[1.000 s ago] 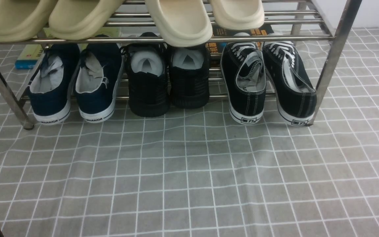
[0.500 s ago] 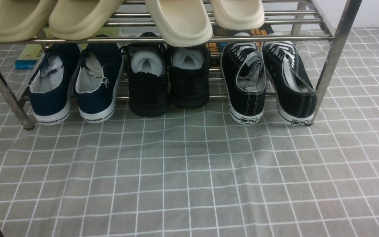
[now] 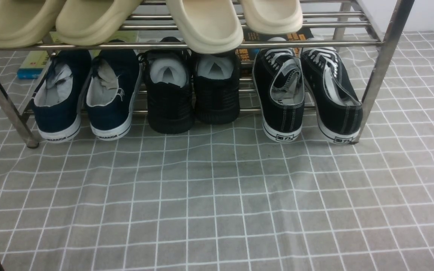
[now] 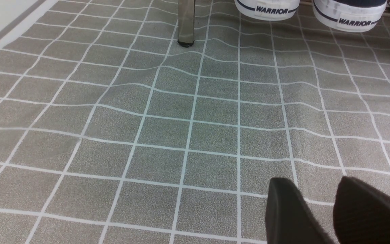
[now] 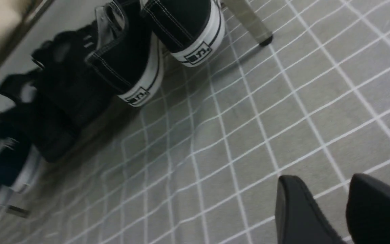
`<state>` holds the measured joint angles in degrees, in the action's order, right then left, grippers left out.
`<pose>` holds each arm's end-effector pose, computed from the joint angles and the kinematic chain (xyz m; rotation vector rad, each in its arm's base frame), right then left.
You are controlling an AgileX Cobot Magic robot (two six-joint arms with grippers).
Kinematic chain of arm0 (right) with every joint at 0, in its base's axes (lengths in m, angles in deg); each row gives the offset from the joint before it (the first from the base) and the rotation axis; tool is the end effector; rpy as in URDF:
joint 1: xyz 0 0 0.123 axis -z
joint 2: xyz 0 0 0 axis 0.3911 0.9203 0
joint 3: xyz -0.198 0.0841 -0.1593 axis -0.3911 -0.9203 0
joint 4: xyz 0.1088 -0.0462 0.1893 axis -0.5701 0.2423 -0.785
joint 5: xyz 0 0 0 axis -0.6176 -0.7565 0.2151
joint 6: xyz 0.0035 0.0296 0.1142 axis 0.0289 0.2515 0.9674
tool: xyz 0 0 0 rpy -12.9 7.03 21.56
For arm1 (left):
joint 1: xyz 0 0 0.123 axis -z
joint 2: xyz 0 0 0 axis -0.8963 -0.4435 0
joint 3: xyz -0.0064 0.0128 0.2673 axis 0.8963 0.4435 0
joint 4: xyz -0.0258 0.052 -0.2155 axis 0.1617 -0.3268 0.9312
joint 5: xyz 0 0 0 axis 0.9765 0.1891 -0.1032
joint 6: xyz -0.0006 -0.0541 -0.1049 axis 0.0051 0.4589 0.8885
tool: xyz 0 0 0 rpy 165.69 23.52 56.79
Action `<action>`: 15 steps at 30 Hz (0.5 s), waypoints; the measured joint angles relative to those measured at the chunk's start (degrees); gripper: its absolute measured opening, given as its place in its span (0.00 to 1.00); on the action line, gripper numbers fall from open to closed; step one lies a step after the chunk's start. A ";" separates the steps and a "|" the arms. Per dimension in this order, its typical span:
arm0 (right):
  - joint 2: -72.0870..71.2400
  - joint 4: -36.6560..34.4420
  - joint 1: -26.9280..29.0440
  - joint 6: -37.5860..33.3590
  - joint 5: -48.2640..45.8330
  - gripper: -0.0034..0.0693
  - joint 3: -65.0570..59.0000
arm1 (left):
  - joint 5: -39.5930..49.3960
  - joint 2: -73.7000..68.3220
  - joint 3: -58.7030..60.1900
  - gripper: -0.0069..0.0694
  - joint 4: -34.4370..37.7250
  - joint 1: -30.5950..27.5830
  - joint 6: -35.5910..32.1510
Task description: Take the shoes off the shelf with your hand from the grey coffee tablecloth.
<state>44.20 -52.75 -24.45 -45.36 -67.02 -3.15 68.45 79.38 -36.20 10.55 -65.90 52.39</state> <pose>0.0649 0.0261 0.1700 0.5731 1.8084 0.7613 0.0667 0.0069 0.1646 -0.1319 1.8601 0.0095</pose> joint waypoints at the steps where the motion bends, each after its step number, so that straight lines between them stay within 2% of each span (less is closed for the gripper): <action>1: 0.00 -1.06 0.00 0.18 0.00 0.38 -0.06 | 0.00 0.00 0.00 0.40 0.00 0.00 0.00; 5: 0.00 -1.76 0.00 -0.01 0.71 0.37 -0.13 | 0.00 0.00 0.00 0.40 0.00 0.00 0.00; 7: 0.00 -1.19 0.00 -1.53 0.81 0.33 0.48 | 0.00 0.00 0.00 0.40 0.00 0.00 0.00; 10: 0.38 1.95 0.00 -5.13 0.64 0.21 4.29 | 0.00 0.00 0.00 0.40 0.00 0.00 0.00; 11: 2.02 4.78 0.00 -7.44 0.27 0.11 8.35 | 0.00 0.00 0.00 0.40 -0.02 0.00 0.00; 12: 4.08 7.26 0.00 -8.21 -0.59 0.06 11.14 | 0.00 0.00 0.00 0.40 -0.02 0.00 0.00; 14: 10.13 12.73 0.00 -8.37 -4.06 0.03 16.23 | 0.00 0.00 0.00 0.40 -0.02 0.00 0.00; 15: 10.83 13.27 0.00 -8.37 -5.22 0.03 16.79 | 0.00 0.00 0.00 0.40 -0.02 0.00 0.00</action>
<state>55.03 -39.48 -24.45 -53.72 -72.24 13.64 68.45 79.38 -36.20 10.53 -65.90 52.39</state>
